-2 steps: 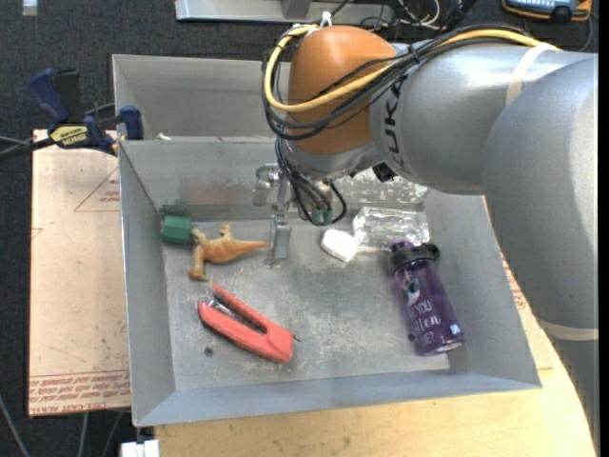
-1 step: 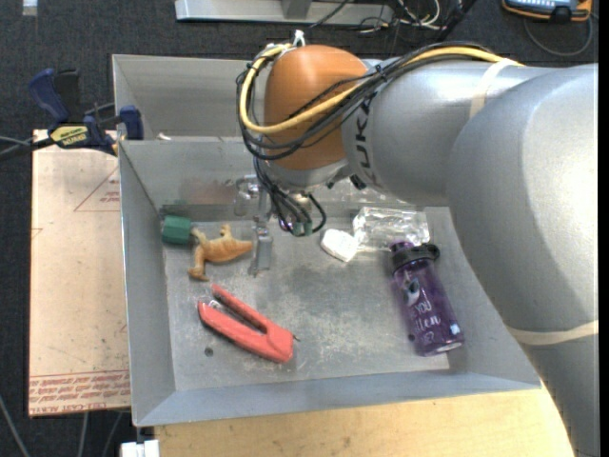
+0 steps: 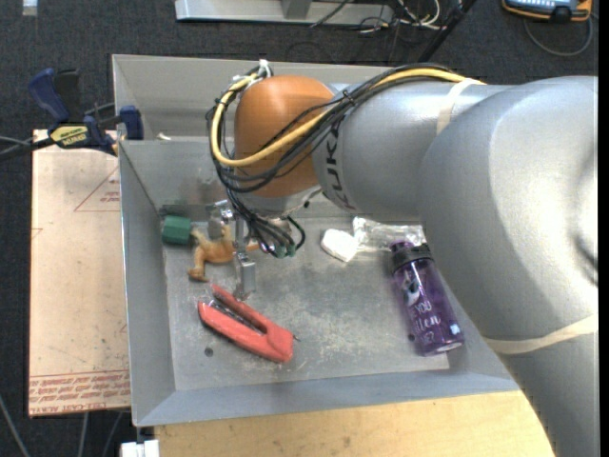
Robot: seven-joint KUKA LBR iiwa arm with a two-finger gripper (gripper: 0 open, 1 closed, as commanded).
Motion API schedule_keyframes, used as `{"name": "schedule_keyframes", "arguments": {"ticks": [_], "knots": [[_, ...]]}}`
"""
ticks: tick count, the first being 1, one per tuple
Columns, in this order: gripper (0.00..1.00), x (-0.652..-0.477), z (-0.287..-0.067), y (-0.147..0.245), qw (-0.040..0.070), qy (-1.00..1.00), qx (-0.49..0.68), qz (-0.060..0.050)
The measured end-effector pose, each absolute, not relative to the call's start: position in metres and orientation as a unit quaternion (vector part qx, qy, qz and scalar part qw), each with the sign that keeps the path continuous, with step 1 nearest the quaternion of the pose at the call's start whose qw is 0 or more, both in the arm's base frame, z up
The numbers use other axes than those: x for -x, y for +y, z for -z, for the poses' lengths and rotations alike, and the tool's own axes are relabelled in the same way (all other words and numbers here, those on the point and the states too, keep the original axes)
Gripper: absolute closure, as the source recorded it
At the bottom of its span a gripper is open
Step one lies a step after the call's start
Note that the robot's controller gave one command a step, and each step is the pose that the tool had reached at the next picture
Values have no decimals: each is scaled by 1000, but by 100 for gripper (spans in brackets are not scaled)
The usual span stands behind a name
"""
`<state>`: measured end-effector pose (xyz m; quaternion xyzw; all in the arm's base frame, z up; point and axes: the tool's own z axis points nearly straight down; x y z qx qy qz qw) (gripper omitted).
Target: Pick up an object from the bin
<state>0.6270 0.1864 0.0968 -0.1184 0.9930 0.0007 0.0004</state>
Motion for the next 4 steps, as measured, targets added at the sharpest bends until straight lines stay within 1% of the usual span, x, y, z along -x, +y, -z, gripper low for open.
{"name": "schedule_keyframes", "arguments": {"ticks": [1,2,3,4], "knots": [[100,-611,-76,204,10,974,224,-2],[100,-611,-76,204,10,974,224,-2],[100,-611,-115,206,4,972,233,-1],[100,-629,-127,184,17,974,228,-3]]}}
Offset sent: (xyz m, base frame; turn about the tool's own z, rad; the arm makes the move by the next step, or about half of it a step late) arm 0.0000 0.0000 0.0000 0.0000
